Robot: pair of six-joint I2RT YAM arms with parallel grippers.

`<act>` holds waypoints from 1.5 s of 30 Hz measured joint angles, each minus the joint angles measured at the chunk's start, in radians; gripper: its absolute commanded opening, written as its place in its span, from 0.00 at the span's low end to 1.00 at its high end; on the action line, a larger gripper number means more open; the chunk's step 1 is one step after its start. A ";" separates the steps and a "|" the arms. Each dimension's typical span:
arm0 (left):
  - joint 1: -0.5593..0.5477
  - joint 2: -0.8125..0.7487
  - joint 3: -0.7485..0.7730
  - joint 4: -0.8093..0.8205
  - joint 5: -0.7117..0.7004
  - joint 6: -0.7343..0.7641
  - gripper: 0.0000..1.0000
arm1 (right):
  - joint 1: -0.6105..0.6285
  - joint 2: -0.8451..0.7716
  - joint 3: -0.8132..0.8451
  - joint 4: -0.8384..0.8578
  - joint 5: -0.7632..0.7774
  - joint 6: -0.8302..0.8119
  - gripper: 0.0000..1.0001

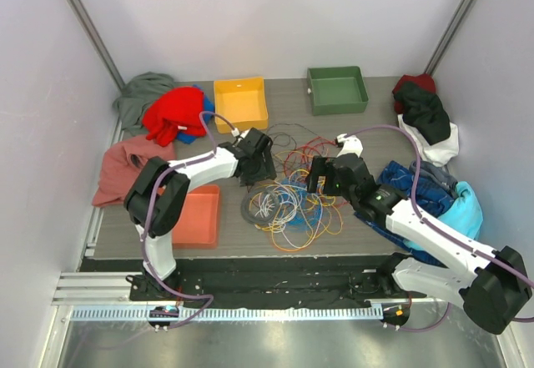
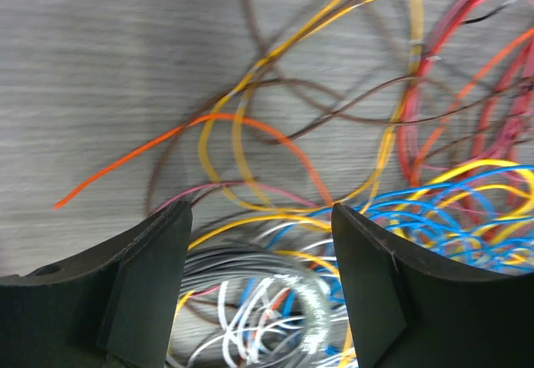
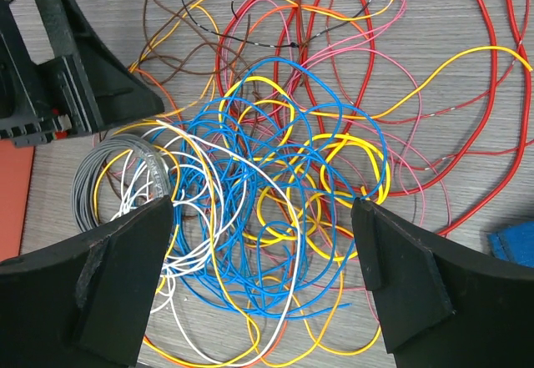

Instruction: Untangle the cables

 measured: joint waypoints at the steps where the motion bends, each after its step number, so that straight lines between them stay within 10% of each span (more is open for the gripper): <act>1: 0.000 0.005 0.008 0.001 0.005 -0.005 0.72 | 0.000 -0.001 0.000 -0.001 0.000 -0.002 0.97; 6: 0.002 0.029 0.050 0.029 0.022 -0.018 0.59 | 0.000 -0.002 0.000 -0.005 -0.001 -0.005 0.97; 16: 0.003 0.063 0.061 0.039 0.032 -0.029 0.00 | 0.000 -0.002 -0.002 -0.006 -0.001 -0.006 0.97; 29: 0.010 -0.249 0.050 -0.060 -0.044 0.004 0.00 | 0.000 -0.027 -0.002 -0.014 -0.001 -0.006 0.97; 45: 0.011 -0.491 0.626 -0.238 -0.122 0.204 0.01 | 0.000 -0.031 0.125 -0.023 -0.047 -0.008 0.97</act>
